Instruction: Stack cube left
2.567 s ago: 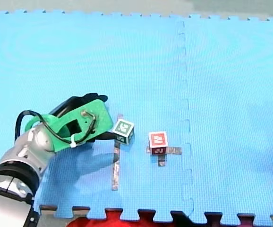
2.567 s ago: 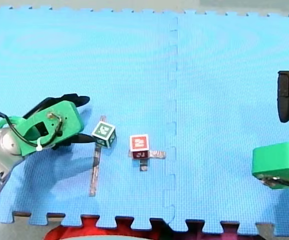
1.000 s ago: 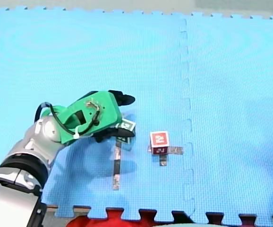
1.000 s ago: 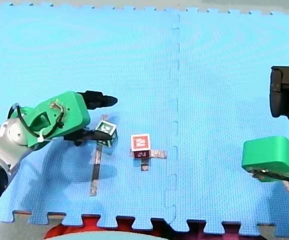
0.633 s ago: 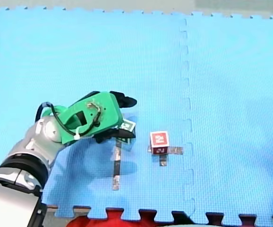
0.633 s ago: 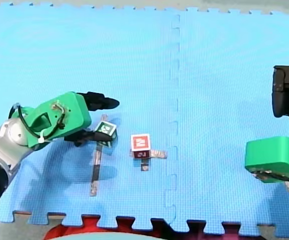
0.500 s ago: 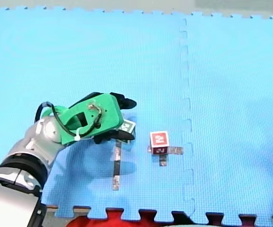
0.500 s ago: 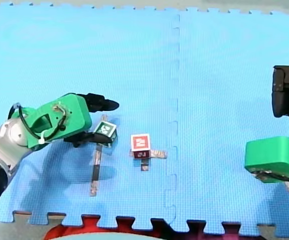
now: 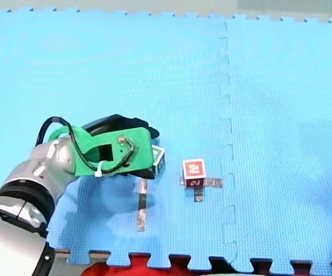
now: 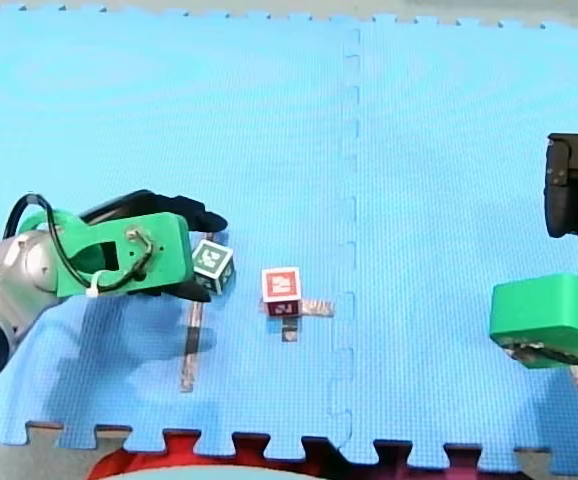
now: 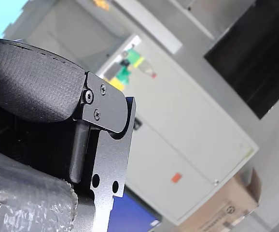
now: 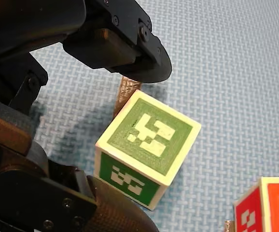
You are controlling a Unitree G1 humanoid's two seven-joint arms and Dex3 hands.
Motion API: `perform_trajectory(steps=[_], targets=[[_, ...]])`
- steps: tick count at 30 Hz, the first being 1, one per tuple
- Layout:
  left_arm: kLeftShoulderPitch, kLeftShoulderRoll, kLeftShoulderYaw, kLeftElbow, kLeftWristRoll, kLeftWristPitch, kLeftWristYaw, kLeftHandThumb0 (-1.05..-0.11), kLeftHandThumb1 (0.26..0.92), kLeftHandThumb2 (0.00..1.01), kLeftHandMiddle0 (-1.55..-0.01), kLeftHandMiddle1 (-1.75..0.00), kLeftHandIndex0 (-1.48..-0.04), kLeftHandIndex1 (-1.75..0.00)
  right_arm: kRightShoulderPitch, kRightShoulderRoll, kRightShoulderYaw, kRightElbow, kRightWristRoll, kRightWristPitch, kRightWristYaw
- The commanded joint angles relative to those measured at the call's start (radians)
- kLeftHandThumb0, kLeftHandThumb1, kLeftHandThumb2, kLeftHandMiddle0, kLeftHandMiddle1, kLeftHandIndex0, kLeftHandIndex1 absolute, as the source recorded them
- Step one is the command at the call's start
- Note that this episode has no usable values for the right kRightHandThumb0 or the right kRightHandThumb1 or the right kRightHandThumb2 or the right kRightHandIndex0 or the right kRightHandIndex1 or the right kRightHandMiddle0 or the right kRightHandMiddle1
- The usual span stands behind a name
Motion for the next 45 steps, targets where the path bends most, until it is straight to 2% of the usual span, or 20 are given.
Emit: perform_trajectory(steps=[1, 6, 9, 12, 13, 14, 15, 17, 26, 35, 45], targets=[[-0.012, 0.007, -0.017, 0.001, 0.013, 0.005, 0.009, -0.982, 0.782, 0.0, -0.92, -1.75, -0.54, -0.01, 0.001, -0.002, -0.003, 0.002, 0.0, 0.001, -0.002], [-0.016, 0.008, -0.033, 0.0, 0.023, 0.005, 0.026, -0.986, 0.784, 0.0, -0.94, -1.75, -0.54, -0.01, 0.002, -0.003, -0.003, -0.001, -0.002, 0.003, -0.002], [-0.011, 0.005, -0.028, 0.0, 0.014, -0.006, 0.039, -0.973, 0.775, 0.0, -0.96, -1.75, -0.64, -0.05, 0.004, -0.003, -0.003, -0.003, -0.003, 0.004, -0.003], [0.004, -0.004, 0.0, 0.0, -0.017, -0.02, 0.057, -0.862, 0.745, 0.0, -0.99, -1.75, -0.88, -0.07, 0.007, -0.002, -0.003, -0.008, -0.003, 0.006, -0.002], [0.01, -0.01, 0.016, 0.001, -0.035, -0.023, 0.062, -0.77, 0.726, 0.0, -0.99, -1.75, -0.96, -0.08, 0.007, -0.001, -0.003, -0.01, -0.003, 0.008, -0.001], [0.016, -0.015, 0.028, 0.002, -0.049, -0.024, 0.071, -0.564, 0.719, 0.0, -1.0, -1.75, -1.13, -0.1, 0.008, -0.001, -0.003, -0.011, -0.002, 0.009, 0.0], [0.02, -0.019, 0.035, 0.002, -0.056, -0.025, 0.086, -0.451, 0.722, 0.0, -1.0, -1.75, -1.25, -0.11, 0.009, -0.001, -0.004, -0.013, -0.002, 0.011, 0.001], [0.026, -0.02, 0.038, 0.001, -0.06, -0.027, 0.106, -0.398, 0.744, 0.01, -1.01, -1.75, -1.39, -0.12, 0.009, 0.0, -0.004, -0.015, 0.0, 0.015, 0.003], [0.033, -0.008, 0.061, 0.002, -0.084, -0.035, 0.089, -0.462, 0.764, 0.01, -1.0, -1.75, -1.34, -0.04, 0.013, 0.006, -0.004, -0.022, 0.002, 0.023, 0.008], [0.038, -0.002, 0.079, 0.003, -0.096, -0.037, 0.077, -0.472, 0.769, 0.01, -0.97, -1.75, -1.33, -0.02, 0.007, 0.01, -0.001, -0.016, -0.004, 0.026, 0.004], [0.028, -0.004, 0.088, 0.003, -0.101, -0.034, 0.067, -0.479, 0.774, 0.01, -0.95, -1.75, -1.33, -0.01, 0.004, 0.015, 0.0, -0.016, 0.0, 0.025, 0.004]])
